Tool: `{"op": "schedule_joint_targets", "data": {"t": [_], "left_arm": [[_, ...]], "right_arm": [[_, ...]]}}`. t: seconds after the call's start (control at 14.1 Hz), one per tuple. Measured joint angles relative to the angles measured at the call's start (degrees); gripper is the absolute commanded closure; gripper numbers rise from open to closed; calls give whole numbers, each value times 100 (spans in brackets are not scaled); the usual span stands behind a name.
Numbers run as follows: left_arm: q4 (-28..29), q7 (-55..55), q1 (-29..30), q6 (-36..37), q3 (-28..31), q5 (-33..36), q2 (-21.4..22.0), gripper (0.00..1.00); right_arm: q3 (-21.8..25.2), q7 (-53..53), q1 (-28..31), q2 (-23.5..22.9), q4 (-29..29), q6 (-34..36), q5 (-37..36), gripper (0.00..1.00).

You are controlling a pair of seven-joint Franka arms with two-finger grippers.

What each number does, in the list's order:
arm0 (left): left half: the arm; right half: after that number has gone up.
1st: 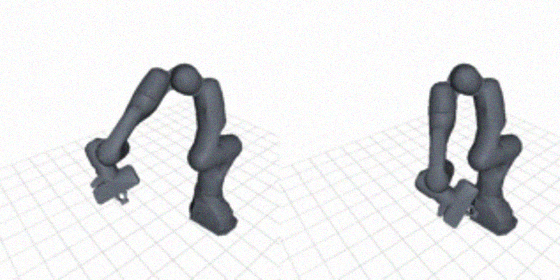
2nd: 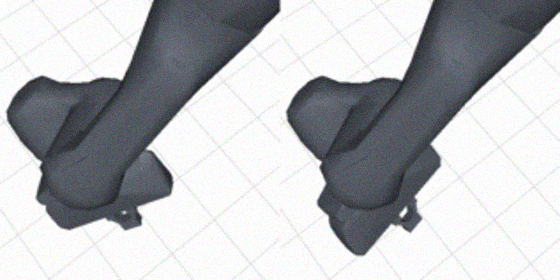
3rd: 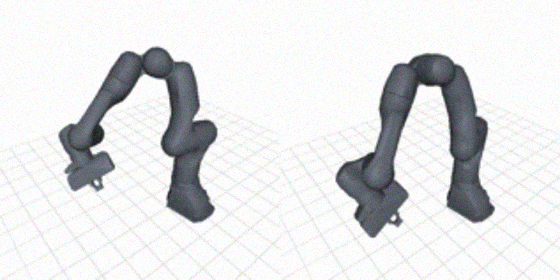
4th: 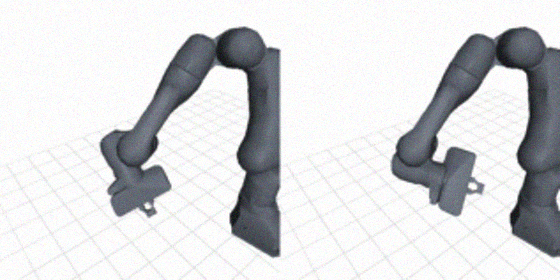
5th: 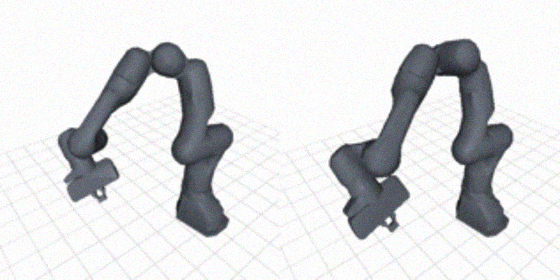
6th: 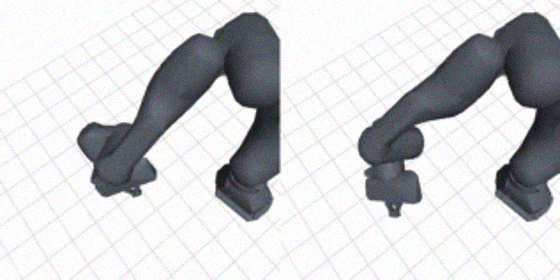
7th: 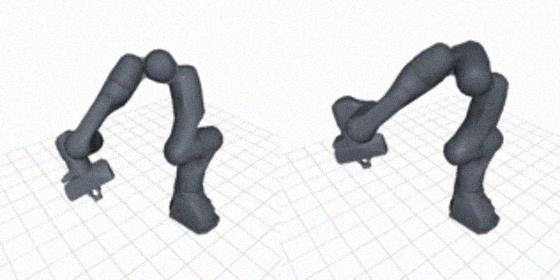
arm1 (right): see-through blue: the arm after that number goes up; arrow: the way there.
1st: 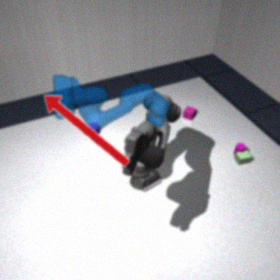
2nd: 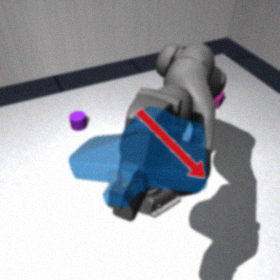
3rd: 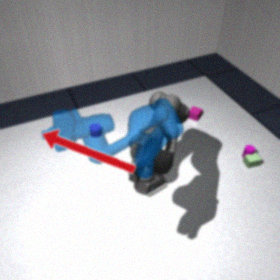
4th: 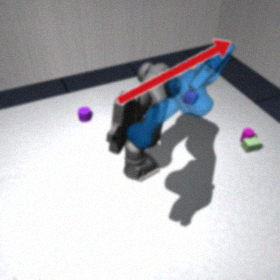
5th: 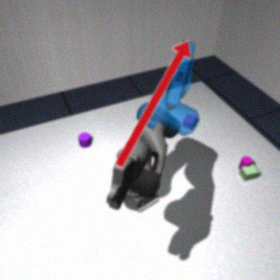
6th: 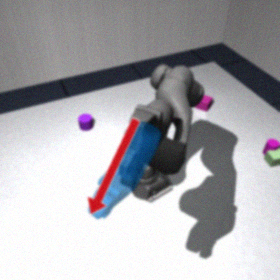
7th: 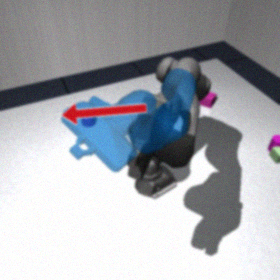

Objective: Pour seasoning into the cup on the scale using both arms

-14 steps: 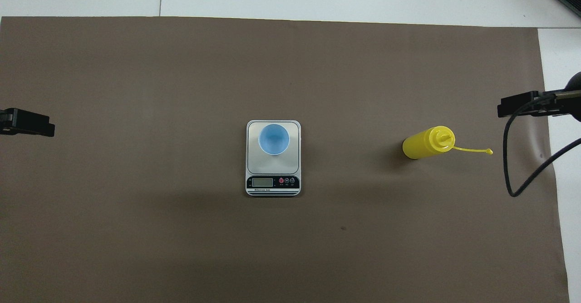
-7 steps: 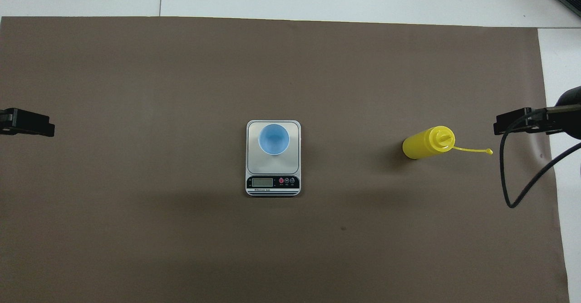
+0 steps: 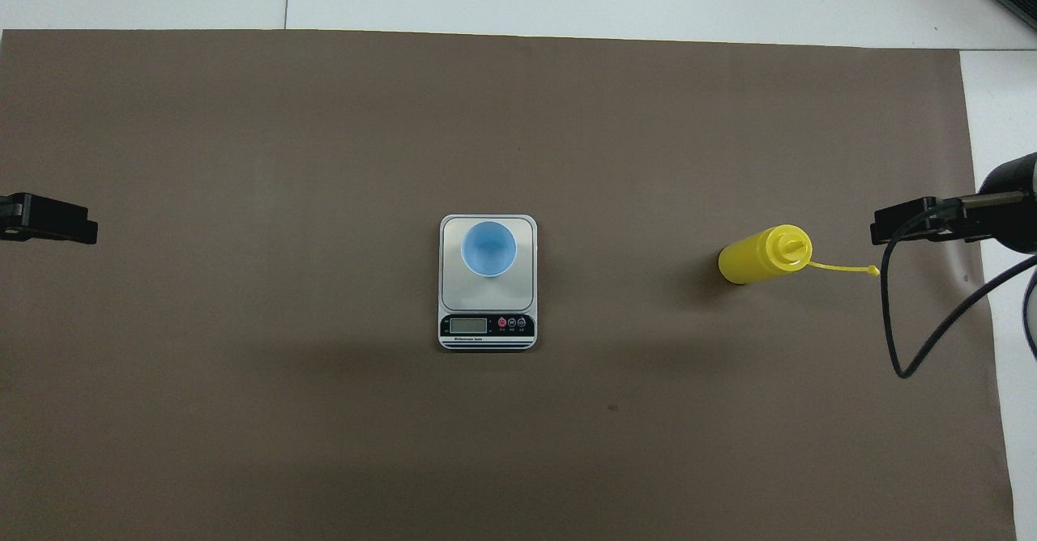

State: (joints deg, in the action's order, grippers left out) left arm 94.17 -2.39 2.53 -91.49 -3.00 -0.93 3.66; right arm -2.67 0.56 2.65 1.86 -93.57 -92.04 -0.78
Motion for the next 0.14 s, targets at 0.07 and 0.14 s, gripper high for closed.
{"op": "schedule_joint_targets", "data": {"t": [0.07,0.14], "left_arm": [[0,0,0,0,-1,0,0,0],[0,0,0,0,-5,0,0,0]], "right_arm": [[0,0,0,0,-1,0,0,0],[1,0,0,0,-3,1,0,0]]}}
